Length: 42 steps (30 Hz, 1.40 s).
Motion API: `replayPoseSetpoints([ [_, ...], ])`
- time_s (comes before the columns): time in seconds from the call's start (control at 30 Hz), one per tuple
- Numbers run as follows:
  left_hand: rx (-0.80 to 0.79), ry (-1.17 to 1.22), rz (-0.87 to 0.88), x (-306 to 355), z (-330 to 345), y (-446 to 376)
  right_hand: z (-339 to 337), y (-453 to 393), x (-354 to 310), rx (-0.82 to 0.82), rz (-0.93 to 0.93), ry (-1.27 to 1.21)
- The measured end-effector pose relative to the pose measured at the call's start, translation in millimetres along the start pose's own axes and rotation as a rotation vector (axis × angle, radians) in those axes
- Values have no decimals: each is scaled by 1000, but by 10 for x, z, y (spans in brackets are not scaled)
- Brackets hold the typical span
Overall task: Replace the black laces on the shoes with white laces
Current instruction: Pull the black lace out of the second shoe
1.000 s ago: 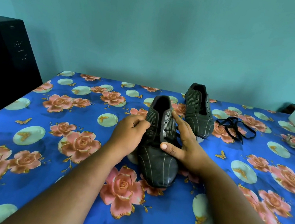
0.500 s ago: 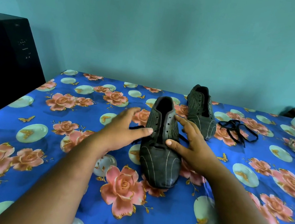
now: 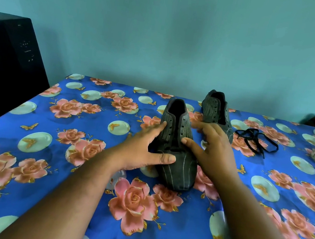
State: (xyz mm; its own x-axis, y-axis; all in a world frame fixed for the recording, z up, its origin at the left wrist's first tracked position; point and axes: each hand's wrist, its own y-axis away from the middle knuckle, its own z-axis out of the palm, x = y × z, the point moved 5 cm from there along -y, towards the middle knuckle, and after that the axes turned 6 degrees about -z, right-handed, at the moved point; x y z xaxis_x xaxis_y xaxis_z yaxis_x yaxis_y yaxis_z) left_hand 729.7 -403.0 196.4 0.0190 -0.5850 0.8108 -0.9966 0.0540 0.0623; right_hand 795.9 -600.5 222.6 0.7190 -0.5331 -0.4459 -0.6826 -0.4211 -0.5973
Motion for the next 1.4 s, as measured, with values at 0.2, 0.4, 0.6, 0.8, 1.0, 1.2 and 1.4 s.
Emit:
replayPoseSetpoints([
  [0.2,1,-46,-25,-26,-3,-10,8,60,-204,-137,-163,-151],
  [0.4,46,-161,34,-32,2,-37,35,7,-278,-196,-103,-85],
  [0.6,43,-153,53,34,-2,-2,214,-107,-329,-369,19,21],
  [0.8,25,-128,51,2,14,-19,225,0,-237,-265,305,-498],
  [1.0,-4,-180,24,47,47,3,166,105,-267,-208,547,-1055],
  [1.2,16,-119,25,15,27,8,141,30,-265,-210,297,-494],
  [1.4,8,-153,13,20,52,-14,64,81,-275,-151,458,-1007],
])
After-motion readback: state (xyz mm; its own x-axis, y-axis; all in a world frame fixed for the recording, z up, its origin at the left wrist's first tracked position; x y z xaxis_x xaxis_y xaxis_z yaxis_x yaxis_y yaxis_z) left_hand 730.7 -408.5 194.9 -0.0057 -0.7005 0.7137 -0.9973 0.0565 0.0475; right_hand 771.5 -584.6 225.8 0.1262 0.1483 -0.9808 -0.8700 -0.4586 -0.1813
